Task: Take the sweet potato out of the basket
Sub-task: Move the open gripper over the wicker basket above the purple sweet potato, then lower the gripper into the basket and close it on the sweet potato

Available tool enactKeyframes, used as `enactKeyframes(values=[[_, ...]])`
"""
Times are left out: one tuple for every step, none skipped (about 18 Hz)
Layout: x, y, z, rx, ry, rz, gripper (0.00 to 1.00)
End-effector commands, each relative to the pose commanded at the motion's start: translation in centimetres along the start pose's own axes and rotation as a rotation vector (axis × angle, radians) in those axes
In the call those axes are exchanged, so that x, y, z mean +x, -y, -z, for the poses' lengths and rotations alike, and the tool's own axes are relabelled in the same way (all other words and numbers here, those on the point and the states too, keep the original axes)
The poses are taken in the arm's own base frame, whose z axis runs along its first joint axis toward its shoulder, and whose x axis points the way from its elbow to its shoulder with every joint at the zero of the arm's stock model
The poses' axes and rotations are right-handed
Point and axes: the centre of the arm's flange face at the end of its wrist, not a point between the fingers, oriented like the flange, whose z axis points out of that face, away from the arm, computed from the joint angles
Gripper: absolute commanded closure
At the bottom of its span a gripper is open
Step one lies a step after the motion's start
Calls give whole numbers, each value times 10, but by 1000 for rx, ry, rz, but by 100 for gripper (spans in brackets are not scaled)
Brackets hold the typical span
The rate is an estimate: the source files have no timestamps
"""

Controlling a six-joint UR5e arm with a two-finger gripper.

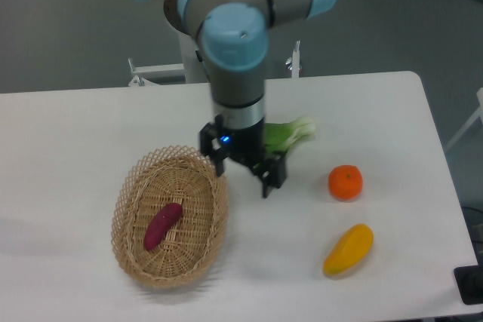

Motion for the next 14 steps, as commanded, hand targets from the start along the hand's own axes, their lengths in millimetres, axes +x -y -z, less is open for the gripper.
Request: enactKeyframes(values=[[8, -1, -8, -11, -17, 0, 0], [16, -6, -22, -31, -31, -8, 0], [21, -8, -29, -41, -41, -11, 0], [27, -9, -36, -51, -52, -16, 0], [35, -8, -44, -62, -62, -24, 0], [38, -9, -52, -72, -71, -30, 0], [41, -10, -63, -89, -80, -34, 0], [46, -10, -72, -102, -91, -43, 0], [48, -11, -76, -107, -95, -46, 0], [50, -12, -80, -113, -102, -52, 0], [50, -13, -80, -112, -103, -52, 0], [51, -13, -81, -115, -108, -54, 0], [57, -16, -88, -127, -117, -58, 0], [65, -20, -101, -146, -128, -68, 0]])
